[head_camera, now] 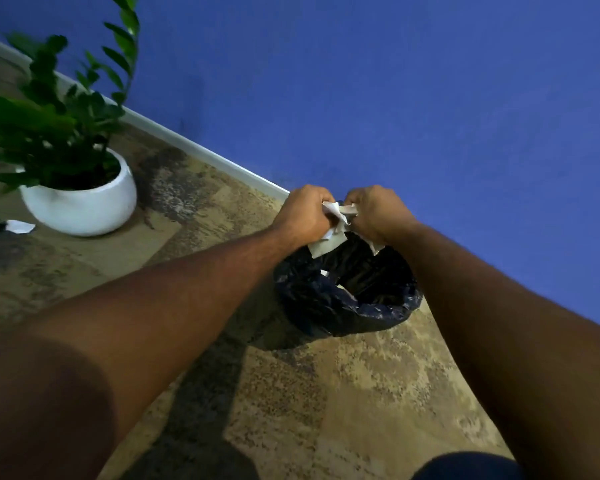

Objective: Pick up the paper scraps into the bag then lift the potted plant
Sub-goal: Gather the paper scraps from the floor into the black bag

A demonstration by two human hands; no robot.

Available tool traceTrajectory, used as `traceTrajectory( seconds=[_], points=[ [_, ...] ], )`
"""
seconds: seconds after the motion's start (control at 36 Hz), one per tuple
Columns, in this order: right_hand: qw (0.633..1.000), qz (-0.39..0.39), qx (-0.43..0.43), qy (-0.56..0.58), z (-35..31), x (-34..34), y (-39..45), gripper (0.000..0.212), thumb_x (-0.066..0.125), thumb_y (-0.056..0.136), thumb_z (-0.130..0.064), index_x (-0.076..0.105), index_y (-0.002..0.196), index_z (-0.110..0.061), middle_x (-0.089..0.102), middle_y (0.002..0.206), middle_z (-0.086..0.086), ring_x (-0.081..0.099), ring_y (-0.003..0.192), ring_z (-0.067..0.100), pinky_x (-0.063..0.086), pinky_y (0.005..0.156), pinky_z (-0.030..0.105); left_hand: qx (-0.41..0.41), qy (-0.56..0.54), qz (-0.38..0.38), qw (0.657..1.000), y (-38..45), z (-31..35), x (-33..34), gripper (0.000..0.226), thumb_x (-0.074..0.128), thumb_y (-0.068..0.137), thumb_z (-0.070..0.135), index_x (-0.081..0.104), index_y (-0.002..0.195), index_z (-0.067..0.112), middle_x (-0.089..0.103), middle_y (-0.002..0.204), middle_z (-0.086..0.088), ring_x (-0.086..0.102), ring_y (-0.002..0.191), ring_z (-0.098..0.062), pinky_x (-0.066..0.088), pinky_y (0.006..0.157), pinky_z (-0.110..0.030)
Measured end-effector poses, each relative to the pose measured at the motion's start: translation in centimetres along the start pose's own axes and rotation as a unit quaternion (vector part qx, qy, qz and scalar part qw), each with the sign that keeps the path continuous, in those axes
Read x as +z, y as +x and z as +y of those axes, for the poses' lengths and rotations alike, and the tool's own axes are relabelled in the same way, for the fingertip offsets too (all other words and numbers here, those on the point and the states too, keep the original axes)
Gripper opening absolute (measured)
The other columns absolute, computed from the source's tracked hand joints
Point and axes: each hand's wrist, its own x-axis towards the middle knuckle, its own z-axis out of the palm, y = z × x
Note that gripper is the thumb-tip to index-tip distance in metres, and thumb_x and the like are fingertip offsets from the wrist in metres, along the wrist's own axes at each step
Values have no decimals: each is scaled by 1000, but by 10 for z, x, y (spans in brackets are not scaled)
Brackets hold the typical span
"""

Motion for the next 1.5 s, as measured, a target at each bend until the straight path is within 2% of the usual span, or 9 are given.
traceTrajectory(
  seconds=[0.17,0.31,0.42,0.5,0.64,0.81,1.03,1.36,1.5],
  points=[
    [999,-14,43,-2,33,15,-6,12,71,75,-17,66,80,-27,58,63,-6,54,58,16,35,46,19,6,-1,-59,998,-1,8,31,11,73,77,19,73,88,15,73,81,-3,70,77,-22,55,62,-29],
    [996,-51,75,22,51,30,-12,21,71,73,-19,62,90,-28,59,75,-5,55,66,15,37,55,21,15,-5,-181,983,-1,8,47,79,81,69,24,46,140,23,48,136,-1,56,112,-18,49,82,-27],
    [986,-90,105,89,59,34,-15,45,83,69,-19,61,108,-27,60,84,-7,59,75,13,41,56,22,33,-22,-260,965,-3,7,54,107,83,70,17,18,154,31,27,153,-6,49,125,-22,54,88,-28],
    [978,-119,120,121,62,36,-14,67,81,67,-4,56,127,-22,67,96,1,64,88,21,54,71,33,48,-13,-278,959,-3,5,60,114,82,71,12,11,155,37,8,161,5,47,131,-24,59,71,-23],
    [972,-129,134,142,61,39,-11,72,78,71,-1,50,134,-21,63,99,1,62,87,20,50,67,28,67,64,-247,965,0,2,65,113,82,72,24,7,156,34,6,163,7,26,147,-25,34,115,-49],
    [992,-27,102,70,53,43,-2,35,55,81,-2,65,110,-19,68,102,5,63,94,26,45,73,30,86,135,-168,973,0,-1,58,97,72,78,27,14,155,30,33,151,-4,34,140,-28,26,112,-62],
    [994,78,46,54,6,44,20,13,53,87,-18,65,92,-15,68,91,13,61,84,34,47,69,34,72,126,-51,988,-7,-8,12,41,52,88,16,49,128,20,49,119,-7,50,118,-31,43,96,-48],
    [994,18,-107,-8,-125,63,40,17,50,97,-25,64,92,-16,67,89,9,59,77,30,56,70,42,-81,229,-83,967,-35,-94,-117,42,55,89,20,51,130,10,50,134,-15,50,124,-32,45,104,-44],
    [983,-27,-180,-33,-191,78,38,16,55,95,-23,63,82,-19,66,86,5,56,72,20,43,62,28,-107,276,-113,949,-67,-139,-175,45,55,91,30,53,132,11,52,137,-18,52,127,-33,41,107,-39]
  ],
)
